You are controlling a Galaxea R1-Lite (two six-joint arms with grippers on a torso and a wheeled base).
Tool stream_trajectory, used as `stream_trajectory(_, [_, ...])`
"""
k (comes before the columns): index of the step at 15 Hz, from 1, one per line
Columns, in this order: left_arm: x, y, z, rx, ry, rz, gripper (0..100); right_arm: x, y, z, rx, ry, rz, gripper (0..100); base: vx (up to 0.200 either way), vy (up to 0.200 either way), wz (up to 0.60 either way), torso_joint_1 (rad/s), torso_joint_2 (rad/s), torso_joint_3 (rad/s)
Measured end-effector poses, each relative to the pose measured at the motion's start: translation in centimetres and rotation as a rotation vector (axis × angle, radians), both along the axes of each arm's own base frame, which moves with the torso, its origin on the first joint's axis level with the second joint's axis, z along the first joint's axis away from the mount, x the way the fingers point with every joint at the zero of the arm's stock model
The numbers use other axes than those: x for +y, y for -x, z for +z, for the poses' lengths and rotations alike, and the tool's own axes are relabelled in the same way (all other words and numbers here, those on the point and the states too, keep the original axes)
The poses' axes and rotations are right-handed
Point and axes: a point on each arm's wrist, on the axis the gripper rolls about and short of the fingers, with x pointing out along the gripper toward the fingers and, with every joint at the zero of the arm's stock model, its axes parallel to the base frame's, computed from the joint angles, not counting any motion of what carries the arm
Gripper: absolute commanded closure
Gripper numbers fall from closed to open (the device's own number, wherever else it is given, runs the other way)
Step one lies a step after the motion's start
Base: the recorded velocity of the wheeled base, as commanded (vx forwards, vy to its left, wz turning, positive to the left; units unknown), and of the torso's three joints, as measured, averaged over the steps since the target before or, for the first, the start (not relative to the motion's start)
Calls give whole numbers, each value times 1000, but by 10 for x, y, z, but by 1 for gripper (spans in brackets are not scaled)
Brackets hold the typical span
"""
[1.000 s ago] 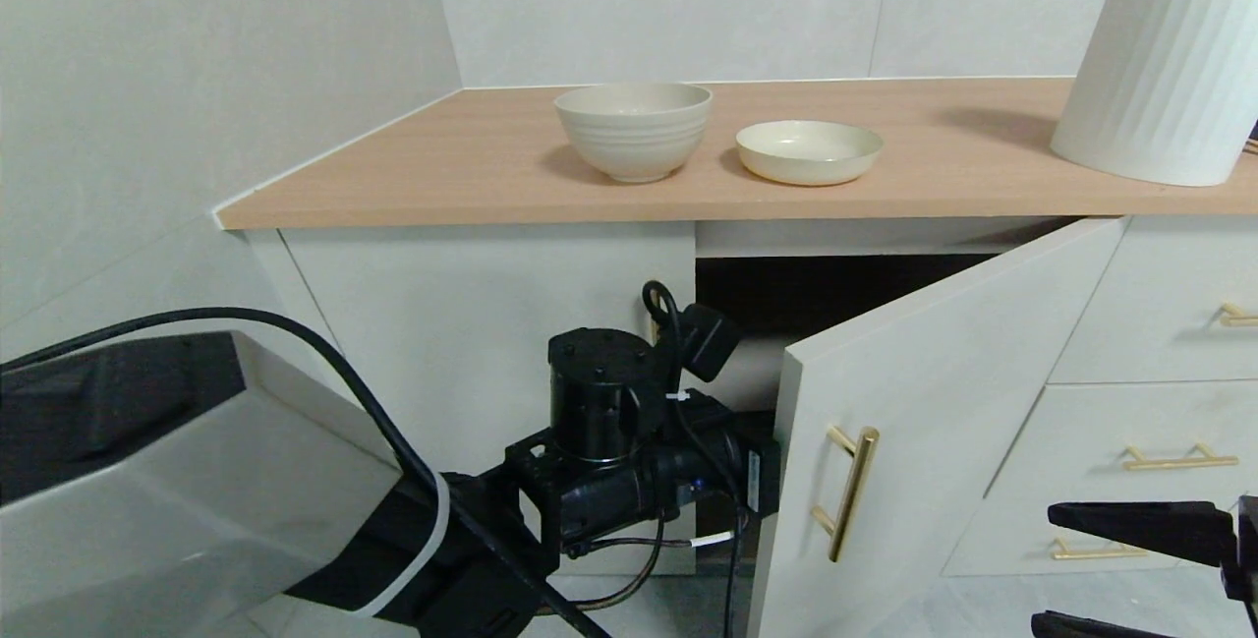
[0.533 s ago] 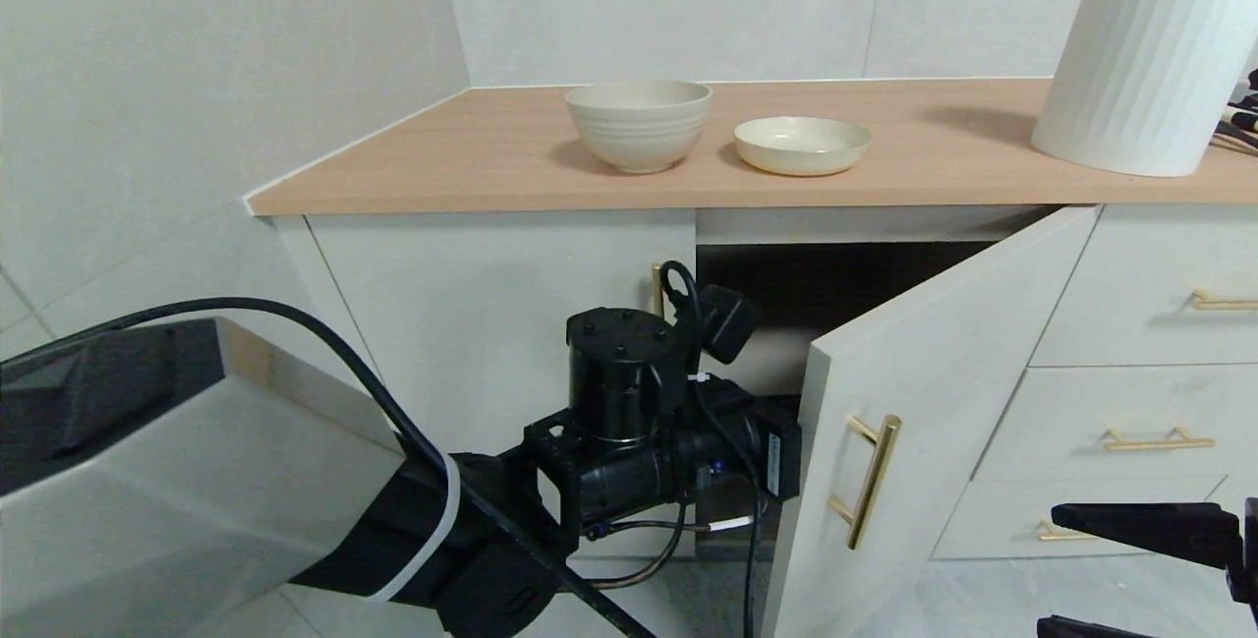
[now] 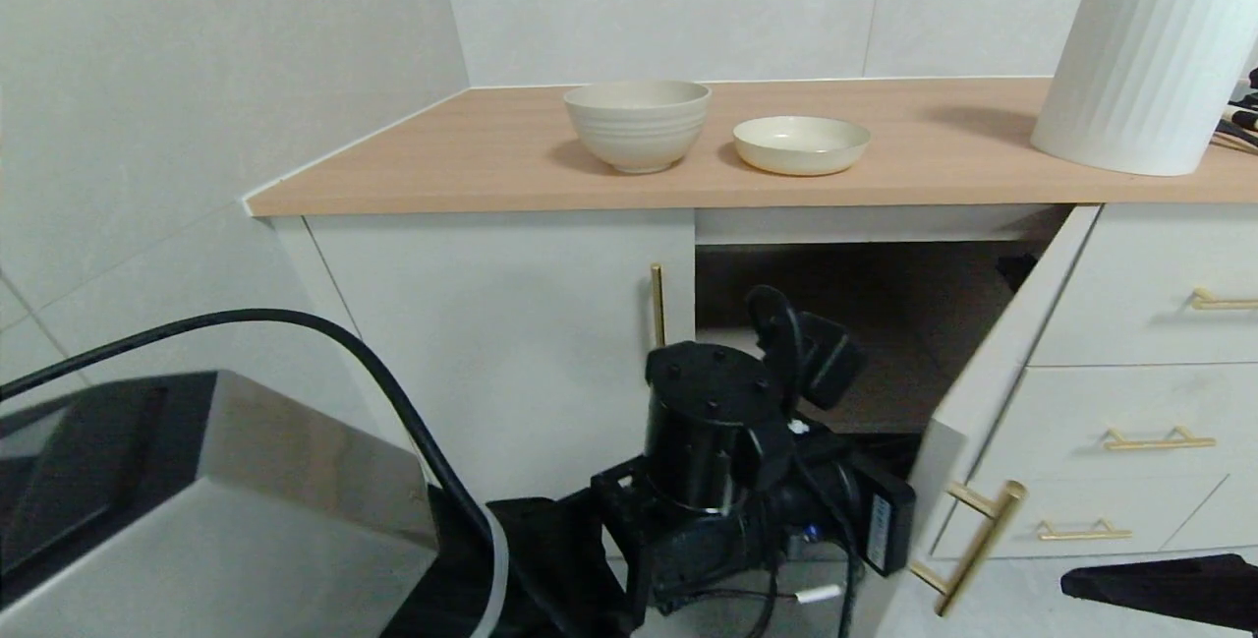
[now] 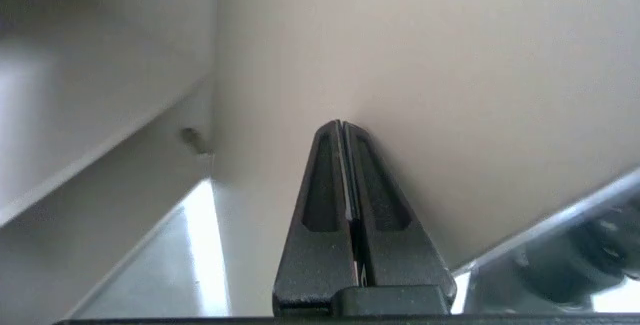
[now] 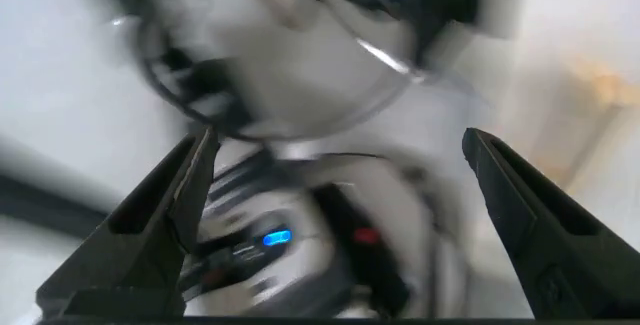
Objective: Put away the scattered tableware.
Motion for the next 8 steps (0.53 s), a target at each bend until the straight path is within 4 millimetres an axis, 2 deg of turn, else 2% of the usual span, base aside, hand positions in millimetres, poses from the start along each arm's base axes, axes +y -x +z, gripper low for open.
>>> stream_trajectory(2, [-8,17,6,-7,7,-31,100,-5,7,3,-21,-34,49,0,0,0,0,0,0,0])
stream_trajectory(5, [-2,20,9,-7,9,-39,100,-9,11,3,-35,-45,50,0,0,0,0,0,0,0])
stream_trajectory(8, [2,14,3,1,-6,-19,100,-12,15,3,-27,-39,50,0,0,0,0,0,0,0])
